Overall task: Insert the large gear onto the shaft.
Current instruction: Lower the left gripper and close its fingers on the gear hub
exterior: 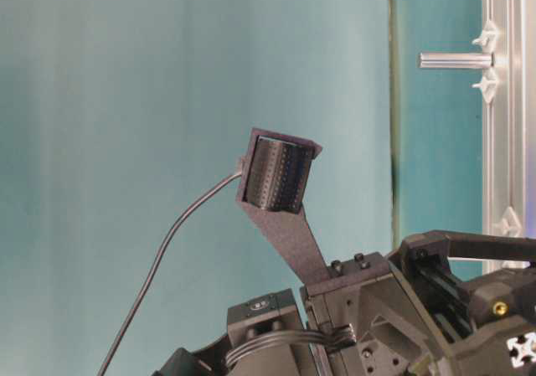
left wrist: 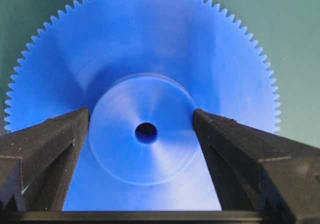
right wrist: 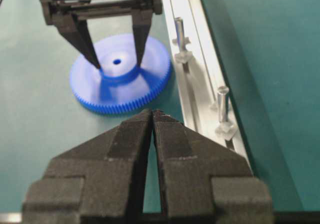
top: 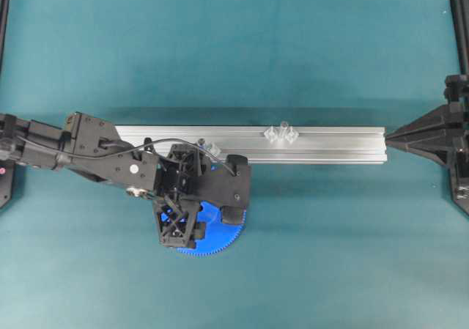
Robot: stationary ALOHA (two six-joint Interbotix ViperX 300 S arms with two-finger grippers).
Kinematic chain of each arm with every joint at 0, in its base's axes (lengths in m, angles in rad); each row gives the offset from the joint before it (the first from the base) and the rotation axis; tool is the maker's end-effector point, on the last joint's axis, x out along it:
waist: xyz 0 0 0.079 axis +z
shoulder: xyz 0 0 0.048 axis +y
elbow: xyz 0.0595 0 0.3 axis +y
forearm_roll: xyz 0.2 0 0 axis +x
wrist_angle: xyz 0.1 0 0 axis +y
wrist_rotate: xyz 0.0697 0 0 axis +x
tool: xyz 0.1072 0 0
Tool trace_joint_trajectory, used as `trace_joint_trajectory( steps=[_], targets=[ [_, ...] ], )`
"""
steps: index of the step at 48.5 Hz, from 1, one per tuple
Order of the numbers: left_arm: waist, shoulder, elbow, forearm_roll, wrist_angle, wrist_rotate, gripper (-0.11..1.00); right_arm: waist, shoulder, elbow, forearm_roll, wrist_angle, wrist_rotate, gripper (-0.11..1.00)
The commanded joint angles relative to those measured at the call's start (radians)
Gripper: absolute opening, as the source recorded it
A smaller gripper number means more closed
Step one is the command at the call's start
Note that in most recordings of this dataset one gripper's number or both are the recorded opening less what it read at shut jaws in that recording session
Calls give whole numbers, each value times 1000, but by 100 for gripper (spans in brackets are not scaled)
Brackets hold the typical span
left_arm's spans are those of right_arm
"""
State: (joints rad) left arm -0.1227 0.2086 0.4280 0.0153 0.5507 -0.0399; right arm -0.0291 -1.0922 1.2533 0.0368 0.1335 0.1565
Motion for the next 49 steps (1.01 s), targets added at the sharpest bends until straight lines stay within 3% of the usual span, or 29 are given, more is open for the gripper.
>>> trace_joint_trajectory(
  steps=[1, 21, 49],
  targets=[
    [-6, 9, 8, 3, 8, 2, 92, -2, 5, -9, 2, -9, 9, 14],
    [-8, 0, 12, 2, 112, 2, 92, -2, 0, -2, 2, -18, 9, 14],
    [-18, 6, 15, 2, 110, 2, 92, -2, -25, 12, 3, -23, 9, 14]
  ],
)
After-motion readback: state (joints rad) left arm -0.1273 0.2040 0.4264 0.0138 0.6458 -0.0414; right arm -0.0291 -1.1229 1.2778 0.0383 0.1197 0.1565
